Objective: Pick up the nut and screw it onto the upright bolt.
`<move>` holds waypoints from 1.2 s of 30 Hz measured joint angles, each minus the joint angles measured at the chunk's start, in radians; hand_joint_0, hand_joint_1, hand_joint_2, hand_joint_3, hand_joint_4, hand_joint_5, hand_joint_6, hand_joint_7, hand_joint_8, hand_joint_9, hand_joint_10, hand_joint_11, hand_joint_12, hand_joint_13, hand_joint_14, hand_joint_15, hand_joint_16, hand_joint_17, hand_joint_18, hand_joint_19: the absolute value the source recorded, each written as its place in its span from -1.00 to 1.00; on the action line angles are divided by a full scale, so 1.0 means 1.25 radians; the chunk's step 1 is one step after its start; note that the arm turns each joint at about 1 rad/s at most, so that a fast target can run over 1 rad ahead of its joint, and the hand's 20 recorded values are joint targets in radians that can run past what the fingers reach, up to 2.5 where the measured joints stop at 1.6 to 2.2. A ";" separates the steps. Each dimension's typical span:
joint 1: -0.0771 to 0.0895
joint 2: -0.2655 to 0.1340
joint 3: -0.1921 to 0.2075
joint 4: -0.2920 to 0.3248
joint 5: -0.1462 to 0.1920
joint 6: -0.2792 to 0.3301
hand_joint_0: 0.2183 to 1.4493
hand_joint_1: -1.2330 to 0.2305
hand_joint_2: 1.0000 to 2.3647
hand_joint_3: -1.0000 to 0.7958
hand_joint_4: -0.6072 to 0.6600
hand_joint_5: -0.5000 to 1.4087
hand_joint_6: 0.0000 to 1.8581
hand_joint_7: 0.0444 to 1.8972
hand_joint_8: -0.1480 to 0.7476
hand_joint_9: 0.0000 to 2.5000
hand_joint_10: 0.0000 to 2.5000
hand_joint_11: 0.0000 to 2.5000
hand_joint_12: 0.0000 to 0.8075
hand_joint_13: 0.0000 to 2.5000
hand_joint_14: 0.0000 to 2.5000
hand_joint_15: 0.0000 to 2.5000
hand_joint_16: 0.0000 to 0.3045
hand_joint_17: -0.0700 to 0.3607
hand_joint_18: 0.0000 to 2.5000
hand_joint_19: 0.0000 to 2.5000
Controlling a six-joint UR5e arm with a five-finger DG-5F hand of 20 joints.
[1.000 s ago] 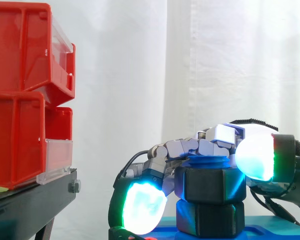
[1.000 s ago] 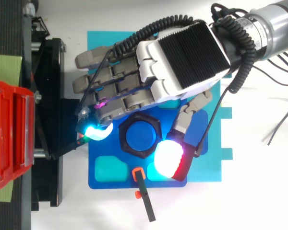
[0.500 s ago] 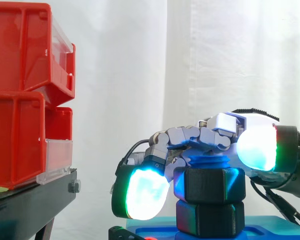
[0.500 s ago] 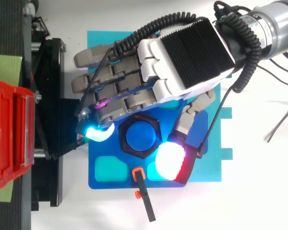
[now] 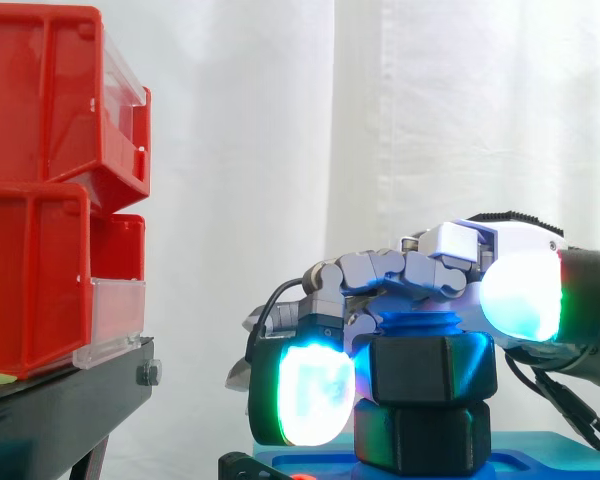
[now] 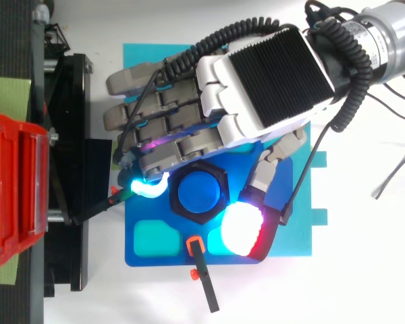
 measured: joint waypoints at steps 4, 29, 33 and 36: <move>0.001 0.001 0.000 -0.012 0.000 -0.016 -0.67 0.60 -1.00 -0.44 0.27 -0.52 -0.46 0.42 -0.06 -0.43 -1.00 -1.00 -0.27 -0.53 -1.00 -1.00 -0.76 -0.29 -0.75 -1.00; -0.008 0.001 0.000 0.009 -0.001 -0.019 -0.68 0.55 -1.00 -0.44 0.25 -0.50 -0.46 0.58 -0.04 -0.40 -1.00 -1.00 -0.28 -0.50 -1.00 -1.00 -0.76 -0.30 -0.69 -1.00; -0.010 0.001 0.001 0.023 -0.002 -0.017 -0.69 0.53 -1.00 -0.44 0.25 -0.50 -0.46 0.57 -0.04 -0.39 -1.00 -1.00 -0.27 -0.49 -1.00 -1.00 -0.76 -0.29 -0.68 -0.99; -0.013 0.001 0.001 0.029 -0.005 -0.014 -0.70 0.52 -1.00 -0.44 0.26 -0.50 -0.46 0.55 -0.03 -0.39 -1.00 -1.00 -0.26 -0.49 -1.00 -1.00 -0.75 -0.28 -0.68 -0.99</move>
